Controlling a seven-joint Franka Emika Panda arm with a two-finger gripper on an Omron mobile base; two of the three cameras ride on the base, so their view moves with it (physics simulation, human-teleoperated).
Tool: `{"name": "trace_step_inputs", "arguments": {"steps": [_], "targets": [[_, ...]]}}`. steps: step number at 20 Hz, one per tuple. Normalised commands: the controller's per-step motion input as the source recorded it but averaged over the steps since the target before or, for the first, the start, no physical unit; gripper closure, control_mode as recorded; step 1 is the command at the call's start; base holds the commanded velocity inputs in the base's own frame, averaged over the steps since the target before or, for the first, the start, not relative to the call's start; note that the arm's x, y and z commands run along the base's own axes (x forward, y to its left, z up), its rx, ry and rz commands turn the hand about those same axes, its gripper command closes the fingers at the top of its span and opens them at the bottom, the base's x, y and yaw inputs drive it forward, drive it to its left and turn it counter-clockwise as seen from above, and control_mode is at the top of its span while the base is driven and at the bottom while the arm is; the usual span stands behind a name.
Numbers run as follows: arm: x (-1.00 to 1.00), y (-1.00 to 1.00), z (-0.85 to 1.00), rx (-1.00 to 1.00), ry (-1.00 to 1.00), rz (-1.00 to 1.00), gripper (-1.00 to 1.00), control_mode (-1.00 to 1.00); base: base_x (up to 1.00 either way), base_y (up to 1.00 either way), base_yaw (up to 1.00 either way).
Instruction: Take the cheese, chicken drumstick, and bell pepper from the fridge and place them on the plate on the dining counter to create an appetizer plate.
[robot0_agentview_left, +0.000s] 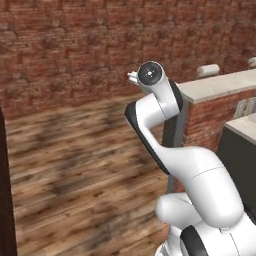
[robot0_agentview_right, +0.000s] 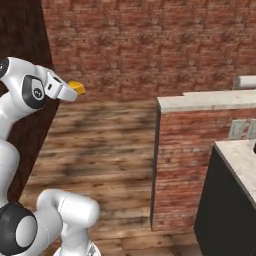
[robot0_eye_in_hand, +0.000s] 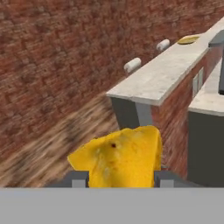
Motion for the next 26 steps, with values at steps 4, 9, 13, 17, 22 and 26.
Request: {"name": "trace_step_inputs", "arguments": {"steps": [4, 9, 13, 17, 22, 26], "targets": [[0.00, 0.00, 0.00, 0.00, 0.00, 0.00, 1.00, 1.00, 1.00, 0.44, -0.43], [0.00, 0.00, 0.00, 0.00, 0.00, 0.00, 1.00, 1.00, 0.90, 0.52, -0.40], [0.00, 0.00, 0.00, 0.00, 0.00, 0.00, 1.00, 1.00, 0.92, 0.55, -0.40], [0.00, 0.00, 0.00, 0.00, 0.00, 0.00, 1.00, 1.00, 0.99, 0.62, -0.40], [0.00, 0.00, 0.00, 0.00, 0.00, 0.00, 1.00, 1.00, 1.00, 0.90, -0.42], [0.00, 0.00, 0.00, 0.00, 0.00, 0.00, 1.00, 1.00, 1.00, 1.00, -0.41]]}}
